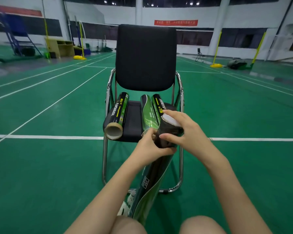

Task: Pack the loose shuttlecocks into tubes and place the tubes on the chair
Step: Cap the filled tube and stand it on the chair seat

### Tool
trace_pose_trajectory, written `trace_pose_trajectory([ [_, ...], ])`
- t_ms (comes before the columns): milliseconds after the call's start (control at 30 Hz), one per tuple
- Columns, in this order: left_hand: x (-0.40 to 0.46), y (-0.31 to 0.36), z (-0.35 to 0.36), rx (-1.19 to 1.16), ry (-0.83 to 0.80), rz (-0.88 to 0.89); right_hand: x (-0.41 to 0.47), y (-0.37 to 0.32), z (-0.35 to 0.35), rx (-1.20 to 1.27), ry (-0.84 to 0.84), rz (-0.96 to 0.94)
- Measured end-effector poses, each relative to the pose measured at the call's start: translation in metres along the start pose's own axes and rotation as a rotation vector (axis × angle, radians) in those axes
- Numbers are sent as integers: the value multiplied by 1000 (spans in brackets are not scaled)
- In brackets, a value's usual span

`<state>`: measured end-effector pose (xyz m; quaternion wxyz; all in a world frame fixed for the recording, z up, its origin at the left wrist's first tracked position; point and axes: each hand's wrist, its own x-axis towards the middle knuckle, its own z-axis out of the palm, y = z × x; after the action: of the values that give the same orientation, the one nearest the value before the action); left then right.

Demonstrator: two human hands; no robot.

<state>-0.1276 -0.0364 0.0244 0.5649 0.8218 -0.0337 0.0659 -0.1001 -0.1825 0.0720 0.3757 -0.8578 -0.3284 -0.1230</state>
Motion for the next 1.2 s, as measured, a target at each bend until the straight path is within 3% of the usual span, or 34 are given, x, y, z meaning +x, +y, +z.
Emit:
trace_pose_trajectory([
  [167,0,-17,8,25,9,38,-7,14,10,-18,38,-13],
  [333,-2,-35,13,43,94,34,-13,24,23,14,-66,50],
  [433,-5,-29,7,95,146,85,-13,25,21,27,-5,12],
  [700,-19,-18,-1,242,27,236,-18,17,19,53,-33,-6],
  [967,-17,-14,2,200,23,276,-25,13,32,299,147,7],
  [1200,-15,-19,4,171,52,267,-27,17,35,345,185,1],
])
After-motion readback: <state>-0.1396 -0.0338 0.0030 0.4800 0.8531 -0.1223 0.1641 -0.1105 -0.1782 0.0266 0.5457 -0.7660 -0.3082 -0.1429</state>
